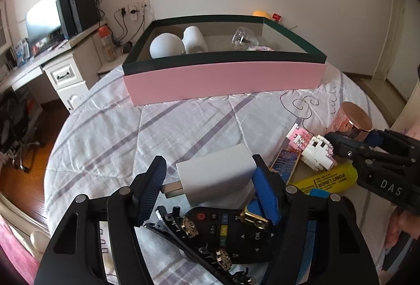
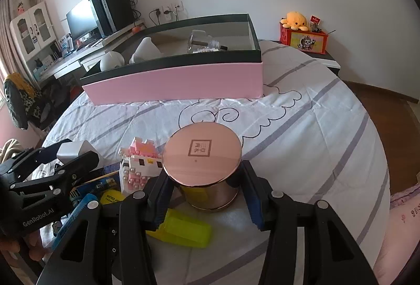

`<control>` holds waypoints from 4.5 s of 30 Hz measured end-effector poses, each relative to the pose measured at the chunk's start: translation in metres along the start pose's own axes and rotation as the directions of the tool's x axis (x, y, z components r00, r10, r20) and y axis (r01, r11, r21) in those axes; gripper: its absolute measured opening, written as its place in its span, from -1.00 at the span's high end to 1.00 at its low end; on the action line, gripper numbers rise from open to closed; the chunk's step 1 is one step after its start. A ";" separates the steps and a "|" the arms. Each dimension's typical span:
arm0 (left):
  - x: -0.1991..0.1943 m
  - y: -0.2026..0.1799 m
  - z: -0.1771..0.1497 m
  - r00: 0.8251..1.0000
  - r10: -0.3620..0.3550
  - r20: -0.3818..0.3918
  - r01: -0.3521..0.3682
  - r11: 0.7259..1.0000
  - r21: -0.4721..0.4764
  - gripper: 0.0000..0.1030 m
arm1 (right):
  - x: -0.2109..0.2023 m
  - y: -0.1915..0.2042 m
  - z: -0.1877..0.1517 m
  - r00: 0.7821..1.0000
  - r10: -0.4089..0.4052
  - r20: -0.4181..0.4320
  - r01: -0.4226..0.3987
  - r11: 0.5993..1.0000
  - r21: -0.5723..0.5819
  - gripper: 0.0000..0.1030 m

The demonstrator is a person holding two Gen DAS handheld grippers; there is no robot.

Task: Organize rigid objects
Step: 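Grasp the white charger with the left tool while the right tool grasps the rose-gold jar, then lift the white charger and rose-gold jar and carry both toward the pink box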

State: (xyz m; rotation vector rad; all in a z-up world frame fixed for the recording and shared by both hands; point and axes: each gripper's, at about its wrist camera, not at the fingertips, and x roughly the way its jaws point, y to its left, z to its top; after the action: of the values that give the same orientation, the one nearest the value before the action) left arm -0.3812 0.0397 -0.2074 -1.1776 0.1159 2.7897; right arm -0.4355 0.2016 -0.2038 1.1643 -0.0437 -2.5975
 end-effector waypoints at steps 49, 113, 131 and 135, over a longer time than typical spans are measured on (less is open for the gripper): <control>-0.168 0.044 0.024 0.923 0.128 0.363 -0.118 0.992 -0.049 -0.30 | -0.130 0.078 0.033 0.941 -0.010 0.338 0.084 0.975 -0.208 0.02; 0.047 -0.055 0.056 0.989 -0.077 -0.123 0.090 0.991 0.102 -0.72 | -0.019 -0.050 -0.002 0.997 -0.045 0.068 0.049 0.998 -0.050 -0.36; 0.041 -0.051 0.051 0.993 -0.036 -0.115 0.052 0.989 0.141 -0.08 | -0.017 -0.048 0.003 0.996 -0.043 0.072 0.048 0.997 -0.065 -0.36; 0.017 -0.033 0.050 0.998 -0.026 -0.060 0.033 0.993 0.113 -0.08 | -0.026 -0.039 0.008 0.995 -0.033 0.096 0.039 0.997 -0.070 -0.36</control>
State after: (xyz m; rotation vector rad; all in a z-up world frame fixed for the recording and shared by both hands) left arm -0.4241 0.0798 -0.1860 -1.2232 0.2575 2.6840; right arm -0.4348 0.2452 -0.1848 1.0254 0.0506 -2.6612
